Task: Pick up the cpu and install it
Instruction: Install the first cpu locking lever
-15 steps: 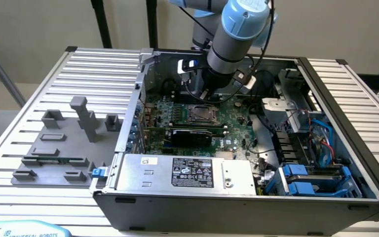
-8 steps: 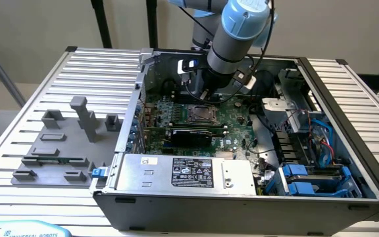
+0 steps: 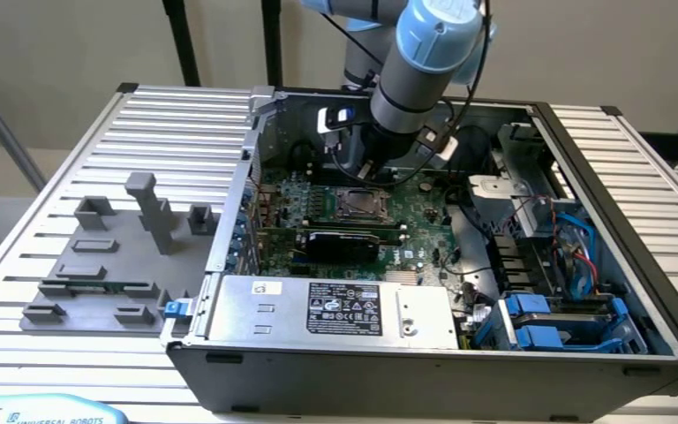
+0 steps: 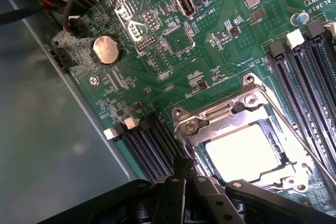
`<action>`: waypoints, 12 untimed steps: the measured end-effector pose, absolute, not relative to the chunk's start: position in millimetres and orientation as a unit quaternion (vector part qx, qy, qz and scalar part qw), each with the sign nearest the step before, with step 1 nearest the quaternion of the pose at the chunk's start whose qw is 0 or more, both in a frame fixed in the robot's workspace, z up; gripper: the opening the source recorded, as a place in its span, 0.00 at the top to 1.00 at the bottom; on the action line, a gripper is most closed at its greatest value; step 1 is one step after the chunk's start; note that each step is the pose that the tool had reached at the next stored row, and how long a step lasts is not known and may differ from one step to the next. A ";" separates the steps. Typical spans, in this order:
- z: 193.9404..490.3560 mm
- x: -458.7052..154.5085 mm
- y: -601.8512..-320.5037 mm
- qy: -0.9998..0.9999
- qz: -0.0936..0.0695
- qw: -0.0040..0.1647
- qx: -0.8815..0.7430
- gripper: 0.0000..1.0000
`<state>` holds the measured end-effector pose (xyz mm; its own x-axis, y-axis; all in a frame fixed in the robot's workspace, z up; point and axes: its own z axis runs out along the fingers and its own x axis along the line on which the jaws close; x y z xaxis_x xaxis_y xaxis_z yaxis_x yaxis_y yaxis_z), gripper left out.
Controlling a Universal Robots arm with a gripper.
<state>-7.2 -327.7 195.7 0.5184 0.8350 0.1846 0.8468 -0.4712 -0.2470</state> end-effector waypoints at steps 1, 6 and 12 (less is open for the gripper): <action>195.2 -7.4 -327.7 -0.490 -0.019 0.155 -0.857 0.89; 193.0 -7.6 -327.7 -0.490 -0.019 0.154 -0.858 0.89; 191.9 -7.2 -327.4 -0.490 -0.018 0.154 -0.858 0.89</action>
